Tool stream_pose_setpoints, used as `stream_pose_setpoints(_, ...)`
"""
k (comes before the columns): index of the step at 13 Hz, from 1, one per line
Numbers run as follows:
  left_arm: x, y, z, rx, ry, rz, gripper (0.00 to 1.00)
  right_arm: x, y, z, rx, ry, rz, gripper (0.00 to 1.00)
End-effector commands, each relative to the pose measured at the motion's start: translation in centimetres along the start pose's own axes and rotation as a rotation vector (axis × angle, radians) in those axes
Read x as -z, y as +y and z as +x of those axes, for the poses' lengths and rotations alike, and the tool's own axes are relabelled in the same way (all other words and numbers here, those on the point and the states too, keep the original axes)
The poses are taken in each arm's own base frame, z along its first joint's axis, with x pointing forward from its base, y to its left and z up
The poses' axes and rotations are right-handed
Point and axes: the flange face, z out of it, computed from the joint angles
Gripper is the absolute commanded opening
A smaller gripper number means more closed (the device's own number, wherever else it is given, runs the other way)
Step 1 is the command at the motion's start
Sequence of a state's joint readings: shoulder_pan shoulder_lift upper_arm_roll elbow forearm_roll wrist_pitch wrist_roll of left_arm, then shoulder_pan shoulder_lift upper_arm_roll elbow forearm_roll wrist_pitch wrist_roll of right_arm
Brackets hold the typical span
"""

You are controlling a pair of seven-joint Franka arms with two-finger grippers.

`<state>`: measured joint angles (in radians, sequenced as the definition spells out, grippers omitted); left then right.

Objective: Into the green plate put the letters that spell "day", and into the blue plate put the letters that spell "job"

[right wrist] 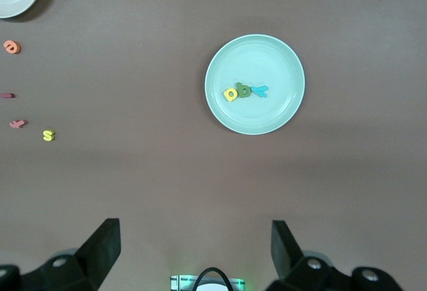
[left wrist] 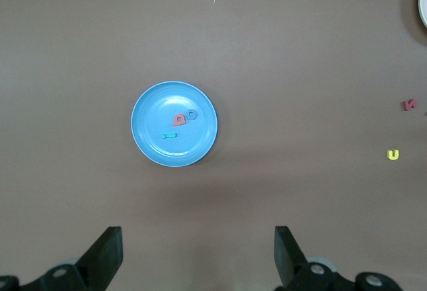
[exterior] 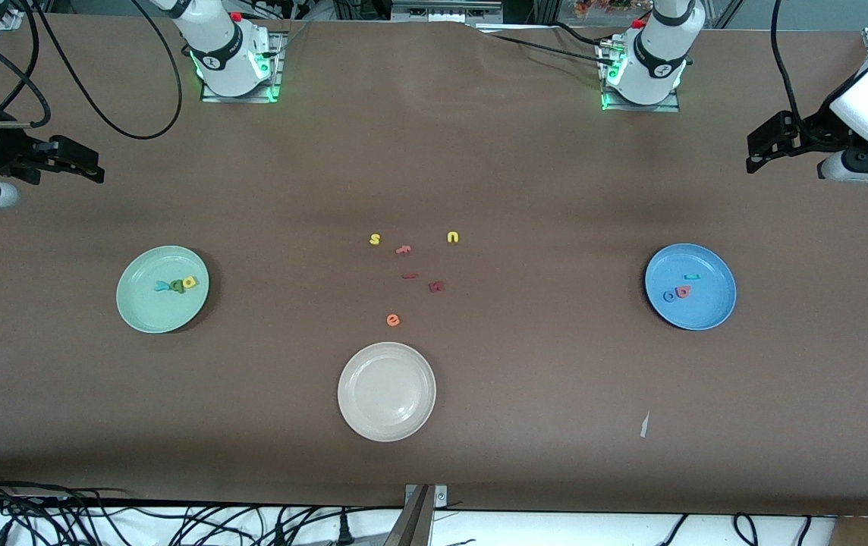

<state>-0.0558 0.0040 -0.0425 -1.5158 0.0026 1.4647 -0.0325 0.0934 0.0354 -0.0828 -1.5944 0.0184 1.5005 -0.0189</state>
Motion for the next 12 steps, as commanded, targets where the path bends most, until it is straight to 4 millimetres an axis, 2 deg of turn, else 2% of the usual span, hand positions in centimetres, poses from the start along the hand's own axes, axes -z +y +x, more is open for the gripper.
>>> stream_pose_setpoints(1, 0.6, -0.1, 0.3, 0.015, -0.002, -0.017, 1.00, 0.0, -0.1, -0.2, -0.006, 0.006, -0.020, 1.00)
stream_pose_setpoints(6, 0.4, -0.2, 0.3, 0.016, -0.010, -0.017, 1.00, 0.1, -0.1, -0.2, -0.006, 0.009, -0.023, 1.00)
stream_pose_setpoints(10, -0.2, -1.5, 0.7, 0.040, -0.019, -0.022, 1.00, 0.1, -0.1, -0.2, -0.006, 0.011, -0.023, 1.00)
stream_pose_setpoints(12, -0.4, -1.4, 0.9, 0.039, -0.021, -0.022, 1.00, 0.0, -0.1, -0.1, -0.006, 0.008, -0.023, 1.00)
